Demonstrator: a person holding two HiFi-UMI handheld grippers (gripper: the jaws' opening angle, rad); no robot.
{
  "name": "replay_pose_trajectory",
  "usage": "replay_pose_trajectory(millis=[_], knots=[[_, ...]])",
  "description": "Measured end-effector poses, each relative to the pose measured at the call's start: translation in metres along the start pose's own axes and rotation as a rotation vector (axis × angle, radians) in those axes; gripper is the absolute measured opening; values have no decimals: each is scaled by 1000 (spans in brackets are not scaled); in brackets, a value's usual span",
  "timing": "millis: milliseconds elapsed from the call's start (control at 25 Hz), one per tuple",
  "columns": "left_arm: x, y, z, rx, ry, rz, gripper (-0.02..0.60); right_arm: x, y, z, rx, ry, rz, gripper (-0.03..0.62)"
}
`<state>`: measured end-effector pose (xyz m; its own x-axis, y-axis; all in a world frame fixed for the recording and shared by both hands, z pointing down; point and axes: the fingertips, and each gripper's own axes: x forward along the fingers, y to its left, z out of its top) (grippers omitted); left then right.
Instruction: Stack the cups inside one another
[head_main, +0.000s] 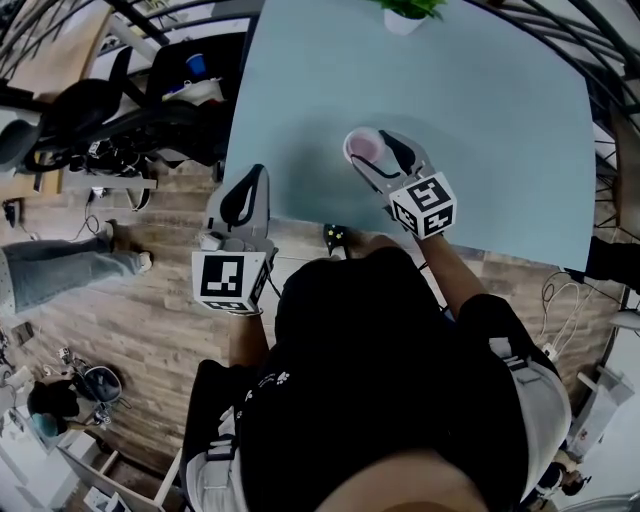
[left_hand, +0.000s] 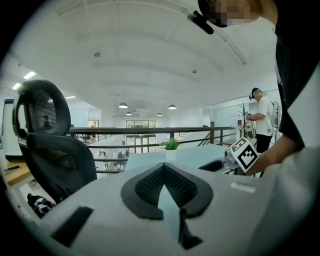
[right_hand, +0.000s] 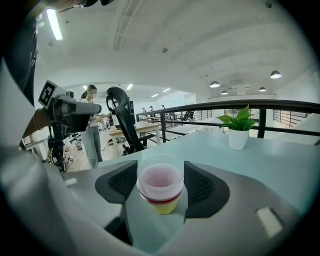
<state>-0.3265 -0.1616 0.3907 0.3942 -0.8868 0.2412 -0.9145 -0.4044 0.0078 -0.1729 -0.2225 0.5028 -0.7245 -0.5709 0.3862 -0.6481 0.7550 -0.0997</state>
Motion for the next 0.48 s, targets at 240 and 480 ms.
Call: replay_pose_trajectory(millis=[240,480], knots=[[-8,1,-6,-3,2,5,-12,4,4,-5,-6,10,-1,290],[-11,0,-3,2,-7,3,-12,-3,4,5,2,-25,-9,295]])
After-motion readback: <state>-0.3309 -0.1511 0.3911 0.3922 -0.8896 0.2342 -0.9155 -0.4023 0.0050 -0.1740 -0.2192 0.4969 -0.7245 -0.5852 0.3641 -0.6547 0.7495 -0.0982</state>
